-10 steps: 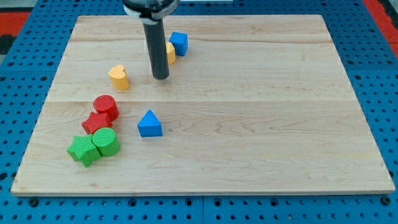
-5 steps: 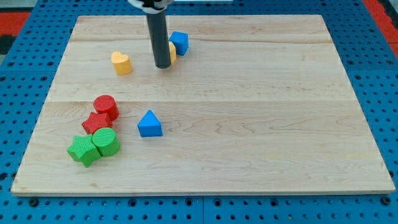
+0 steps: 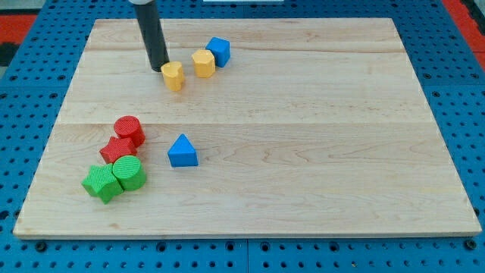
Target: Push the yellow heart close to the yellow hexagon
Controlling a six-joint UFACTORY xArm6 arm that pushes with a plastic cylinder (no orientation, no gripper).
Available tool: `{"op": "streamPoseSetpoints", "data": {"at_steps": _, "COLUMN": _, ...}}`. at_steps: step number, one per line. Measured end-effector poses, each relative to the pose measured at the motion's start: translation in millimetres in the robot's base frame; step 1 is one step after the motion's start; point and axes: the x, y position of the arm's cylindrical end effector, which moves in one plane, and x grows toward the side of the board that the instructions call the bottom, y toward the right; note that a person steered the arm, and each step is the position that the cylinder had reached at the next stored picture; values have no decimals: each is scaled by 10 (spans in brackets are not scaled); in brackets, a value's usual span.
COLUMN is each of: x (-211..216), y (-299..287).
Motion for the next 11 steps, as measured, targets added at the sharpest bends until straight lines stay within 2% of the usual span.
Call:
{"op": "streamPoseSetpoints", "data": {"at_steps": 1, "x": 204, "y": -549}}
{"op": "streamPoseSetpoints", "data": {"at_steps": 2, "x": 266, "y": -450}}
{"op": "streamPoseSetpoints", "data": {"at_steps": 3, "x": 175, "y": 18}}
{"op": "streamPoseSetpoints", "data": {"at_steps": 4, "x": 414, "y": 441}}
{"op": "streamPoseSetpoints", "data": {"at_steps": 5, "x": 454, "y": 878}}
{"op": "streamPoseSetpoints", "data": {"at_steps": 8, "x": 277, "y": 1762}}
{"op": "streamPoseSetpoints", "data": {"at_steps": 9, "x": 17, "y": 2120}}
{"op": "streamPoseSetpoints", "data": {"at_steps": 10, "x": -106, "y": 1591}}
{"op": "streamPoseSetpoints", "data": {"at_steps": 11, "x": -52, "y": 1111}}
